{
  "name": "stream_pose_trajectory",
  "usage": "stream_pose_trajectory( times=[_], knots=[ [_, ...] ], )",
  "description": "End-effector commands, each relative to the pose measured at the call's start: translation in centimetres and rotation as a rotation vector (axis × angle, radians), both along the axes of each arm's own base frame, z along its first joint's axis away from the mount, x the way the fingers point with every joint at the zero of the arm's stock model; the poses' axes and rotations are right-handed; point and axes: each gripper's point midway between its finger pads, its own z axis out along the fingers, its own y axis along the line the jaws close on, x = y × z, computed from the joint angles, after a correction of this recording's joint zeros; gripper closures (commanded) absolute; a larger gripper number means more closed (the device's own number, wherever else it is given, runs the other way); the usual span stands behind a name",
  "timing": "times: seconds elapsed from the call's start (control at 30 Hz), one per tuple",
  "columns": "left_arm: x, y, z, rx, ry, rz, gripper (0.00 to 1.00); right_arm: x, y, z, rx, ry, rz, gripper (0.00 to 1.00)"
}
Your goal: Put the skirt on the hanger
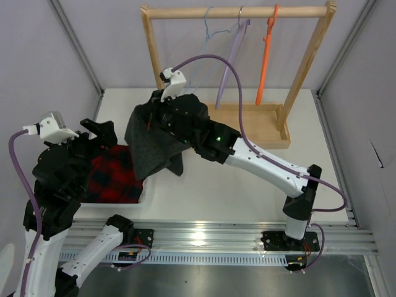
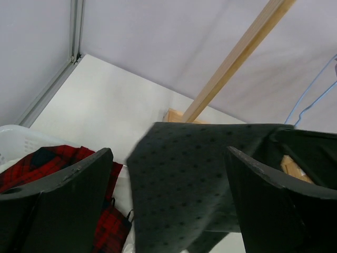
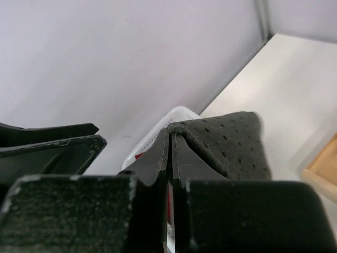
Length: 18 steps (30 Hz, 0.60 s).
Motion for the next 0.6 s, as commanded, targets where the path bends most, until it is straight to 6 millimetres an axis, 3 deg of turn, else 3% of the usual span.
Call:
stream_pose_trajectory(
  times=[0.0, 0.13, 0.17, 0.2, 0.27, 0.57],
  knots=[
    [-0.3, 0.4, 2.0, -0.008, -0.062, 0.009, 0.07, -0.6, -4.8, 5.4, 0.067, -0.079, -0.113, 1.00],
    [0.3, -0.4, 1.4, -0.002, -0.047, -0.022, 0.08, -1.4, -8.4, 5.5, 0.052, -0.077, -0.179, 1.00],
    [0.6, -0.9, 0.8, 0.000, -0.035, -0.046, 0.09, -2.0, -10.2, 6.6, 0.077, -0.081, -0.189, 1.00],
    [0.6, -1.2, 0.7, -0.005, -0.037, -0.060, 0.10, -2.1, -10.6, 5.5, 0.051, -0.071, -0.196, 1.00],
    [0.7, -2.2, 0.5, -0.007, -0.038, -0.110, 0.11, -2.8, -12.1, 5.6, 0.052, -0.066, -0.216, 1.00],
    [2.2, -6.3, -4.6, 0.003, 0.081, -0.298, 0.17, -7.3, -23.0, 5.1, 0.056, -0.017, -0.291, 1.00]
  ],
)
